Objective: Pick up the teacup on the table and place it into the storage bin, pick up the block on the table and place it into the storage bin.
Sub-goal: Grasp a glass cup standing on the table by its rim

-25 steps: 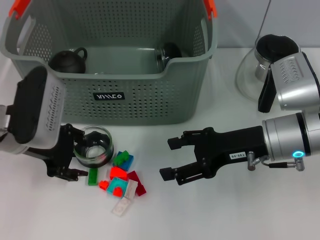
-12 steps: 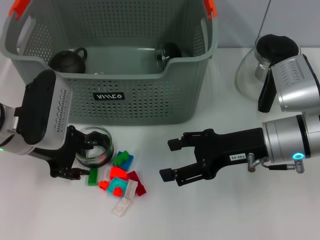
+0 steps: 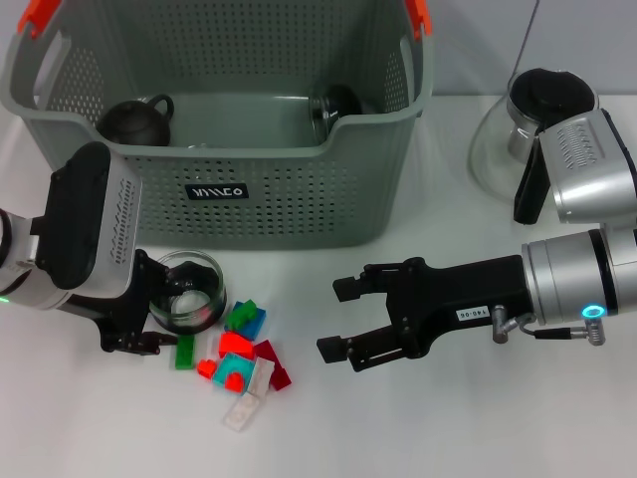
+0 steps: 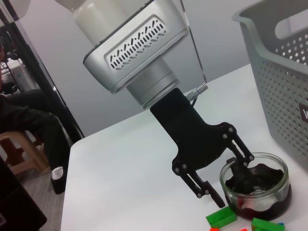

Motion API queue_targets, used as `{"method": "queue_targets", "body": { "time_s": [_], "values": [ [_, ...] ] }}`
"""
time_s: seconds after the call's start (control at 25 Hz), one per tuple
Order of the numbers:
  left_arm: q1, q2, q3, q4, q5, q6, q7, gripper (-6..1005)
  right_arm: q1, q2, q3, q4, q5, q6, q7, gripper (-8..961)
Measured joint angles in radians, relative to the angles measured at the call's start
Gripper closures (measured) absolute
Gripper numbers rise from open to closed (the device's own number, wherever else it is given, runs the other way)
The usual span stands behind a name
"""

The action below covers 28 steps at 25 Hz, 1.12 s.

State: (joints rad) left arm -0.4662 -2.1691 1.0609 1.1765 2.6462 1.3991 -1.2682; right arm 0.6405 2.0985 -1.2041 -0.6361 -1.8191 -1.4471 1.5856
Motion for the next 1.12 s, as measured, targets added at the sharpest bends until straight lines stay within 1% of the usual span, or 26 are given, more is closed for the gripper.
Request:
{"method": "queue_targets", "body": {
  "time_s": [0.52, 0.76, 1.0, 1.12],
  "values": [
    [-0.003, 0.001, 0.004, -0.008, 0.000, -0.001, -0.011, 487, 0.000, 0.000, 0.001, -0.001, 0.000, 0.002, -0.001, 9],
    [-0.006, 0.001, 0.012, -0.002, 0.000, -0.002, -0.049, 499, 0.001, 0.000, 0.009, -0.001, 0.000, 0.002, -0.001, 9],
    [-0.016, 0.001, 0.014, 0.002, 0.014, 0.005, -0.082, 717, 0.002, 0.000, 0.012, -0.001, 0.000, 0.002, -0.001, 9],
    [-0.015, -0.001, 0.031, 0.006, 0.027, 0.006, -0.099, 813, 0.002, 0.000, 0.012, -0.004, 0.000, 0.001, -0.001, 8]
  ]
}}
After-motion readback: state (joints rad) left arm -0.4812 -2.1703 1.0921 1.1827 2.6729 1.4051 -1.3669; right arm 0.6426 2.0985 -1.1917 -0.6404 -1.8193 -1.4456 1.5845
